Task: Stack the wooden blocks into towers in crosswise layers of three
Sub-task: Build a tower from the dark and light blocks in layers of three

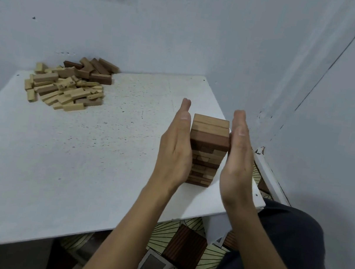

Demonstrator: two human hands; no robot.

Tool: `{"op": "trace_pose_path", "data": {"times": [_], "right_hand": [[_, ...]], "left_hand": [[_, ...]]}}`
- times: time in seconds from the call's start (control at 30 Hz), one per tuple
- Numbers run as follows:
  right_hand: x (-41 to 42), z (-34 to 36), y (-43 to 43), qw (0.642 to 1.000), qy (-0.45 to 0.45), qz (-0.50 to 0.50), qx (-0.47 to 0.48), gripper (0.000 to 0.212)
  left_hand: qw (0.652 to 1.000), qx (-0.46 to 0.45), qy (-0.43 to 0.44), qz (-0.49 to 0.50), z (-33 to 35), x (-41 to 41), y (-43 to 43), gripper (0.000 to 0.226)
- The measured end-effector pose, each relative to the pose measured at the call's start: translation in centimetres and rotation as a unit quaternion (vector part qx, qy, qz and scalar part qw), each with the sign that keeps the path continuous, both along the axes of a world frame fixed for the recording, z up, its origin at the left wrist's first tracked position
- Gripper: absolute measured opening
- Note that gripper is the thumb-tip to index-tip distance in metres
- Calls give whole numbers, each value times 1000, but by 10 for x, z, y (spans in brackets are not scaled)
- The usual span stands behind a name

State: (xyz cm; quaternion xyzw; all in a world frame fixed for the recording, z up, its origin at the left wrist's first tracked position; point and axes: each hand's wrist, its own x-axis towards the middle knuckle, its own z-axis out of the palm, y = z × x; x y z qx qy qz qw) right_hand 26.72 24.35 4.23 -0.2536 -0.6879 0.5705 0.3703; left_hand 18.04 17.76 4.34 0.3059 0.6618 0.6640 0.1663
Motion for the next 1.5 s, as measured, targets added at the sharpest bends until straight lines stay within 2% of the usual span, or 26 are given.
{"op": "trace_pose_path", "data": {"times": [0.1, 0.27, 0.47, 0.87, 1.03, 1.13, 1.2, 1.3, 1.4, 1.5], "right_hand": [[-5, -2, -2, 1000, 1, -2, -12, 64], [-6, -4, 0, 1000, 6, 3, -16, 65], [-7, -8, -2, 1000, 1, 12, -9, 53], [-7, -7, -4, 1000, 2, 6, -16, 54], [0, -2, 4, 1000, -1, 14, 12, 61], [19, 15, 32, 994, -59, 40, 84, 76], [32, 37, 56, 969, -164, 102, 151, 90], [34, 72, 79, 889, -331, 194, 251, 110], [21, 88, 86, 838, -390, 237, 298, 116], [11, 88, 88, 819, -406, 254, 316, 120]], "left_hand": [[1000, -21, 10, -4, -3, 1, 3, 55], [1000, -25, 13, -10, -5, 1, 4, 57], [999, -30, 12, -20, -3, 5, 4, 54], [999, -30, -1, -26, -4, 9, 6, 54], [998, -22, 24, -50, -5, -2, -1, 66], [991, -42, 89, -86, 3, -27, -16, 89], [972, -105, 161, -133, 16, -47, -25, 105], [930, -197, 230, -207, 43, -70, -28, 118], [901, -253, 262, -235, 62, -80, -20, 127], [871, -305, 287, -255, 69, -81, -11, 133]]}}
